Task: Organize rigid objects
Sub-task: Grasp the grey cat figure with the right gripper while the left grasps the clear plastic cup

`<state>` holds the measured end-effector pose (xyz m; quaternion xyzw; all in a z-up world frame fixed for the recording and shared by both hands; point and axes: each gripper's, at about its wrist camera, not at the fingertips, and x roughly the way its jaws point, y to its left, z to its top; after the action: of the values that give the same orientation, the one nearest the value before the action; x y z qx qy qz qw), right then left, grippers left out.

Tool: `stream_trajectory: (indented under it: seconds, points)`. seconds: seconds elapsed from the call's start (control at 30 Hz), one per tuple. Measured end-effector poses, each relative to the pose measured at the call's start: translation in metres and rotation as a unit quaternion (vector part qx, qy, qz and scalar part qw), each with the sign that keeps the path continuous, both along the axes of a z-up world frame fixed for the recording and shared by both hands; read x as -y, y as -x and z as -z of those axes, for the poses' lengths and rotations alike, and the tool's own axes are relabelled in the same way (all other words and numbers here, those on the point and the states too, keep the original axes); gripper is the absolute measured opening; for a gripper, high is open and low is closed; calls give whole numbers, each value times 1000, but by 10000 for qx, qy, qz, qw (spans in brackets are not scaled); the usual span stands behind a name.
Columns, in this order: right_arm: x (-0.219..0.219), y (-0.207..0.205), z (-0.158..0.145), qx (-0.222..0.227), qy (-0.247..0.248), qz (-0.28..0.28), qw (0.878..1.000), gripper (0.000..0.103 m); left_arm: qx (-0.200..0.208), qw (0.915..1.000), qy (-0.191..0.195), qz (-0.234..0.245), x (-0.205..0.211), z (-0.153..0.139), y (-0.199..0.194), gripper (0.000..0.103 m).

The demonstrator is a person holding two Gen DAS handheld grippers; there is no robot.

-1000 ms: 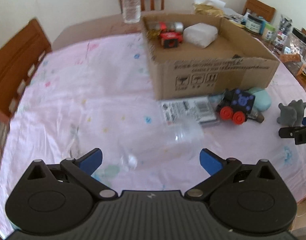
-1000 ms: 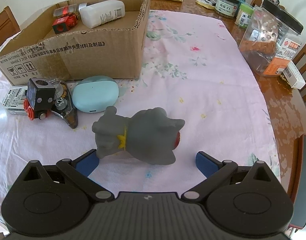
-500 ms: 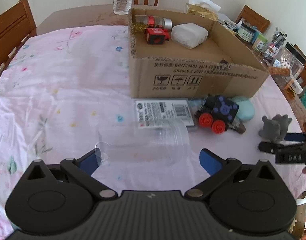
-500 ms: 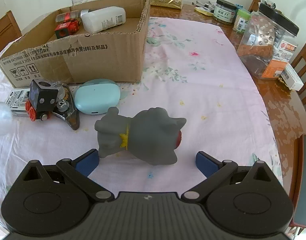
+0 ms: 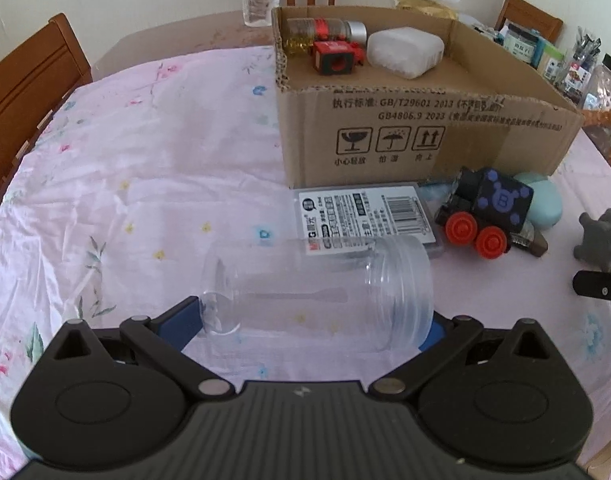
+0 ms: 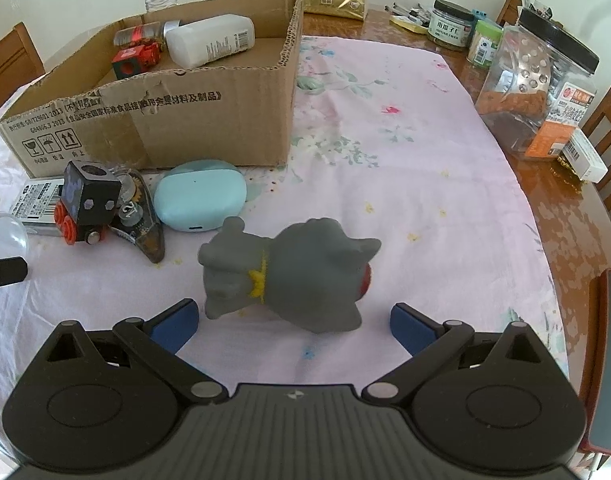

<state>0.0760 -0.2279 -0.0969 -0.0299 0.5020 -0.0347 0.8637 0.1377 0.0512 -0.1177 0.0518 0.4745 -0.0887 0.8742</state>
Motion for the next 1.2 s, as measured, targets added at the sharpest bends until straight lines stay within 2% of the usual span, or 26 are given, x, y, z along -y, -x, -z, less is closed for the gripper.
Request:
stream_trajectory:
  seconds: [0.3, 0.5, 0.8, 0.9, 1.0, 1.2]
  points:
    - [-3, -10, 1, 34, 1, -151, 9999, 103, -159, 9999, -14, -29, 3, -2, -8, 102]
    - [-2, -12, -2, -8, 18, -175, 9998, 101, -71, 10000, 38, -1, 3, -9, -6, 102]
    - [0, -15, -14, 10, -79, -242, 9997, 90, 11, 10000, -12, 17, 3, -22, -4, 102]
    - [1, -15, -14, -15, -54, -224, 9997, 86, -15, 10000, -44, 62, 5, -23, -5, 99]
    - [2, -16, -13, -76, -80, -179, 9998, 81, -56, 9999, -27, 102, 5, -24, -6, 91]
    - [3, -15, -15, -103, -104, -185, 9997, 78, -99, 9996, -135, 227, 6, -26, -7, 91]
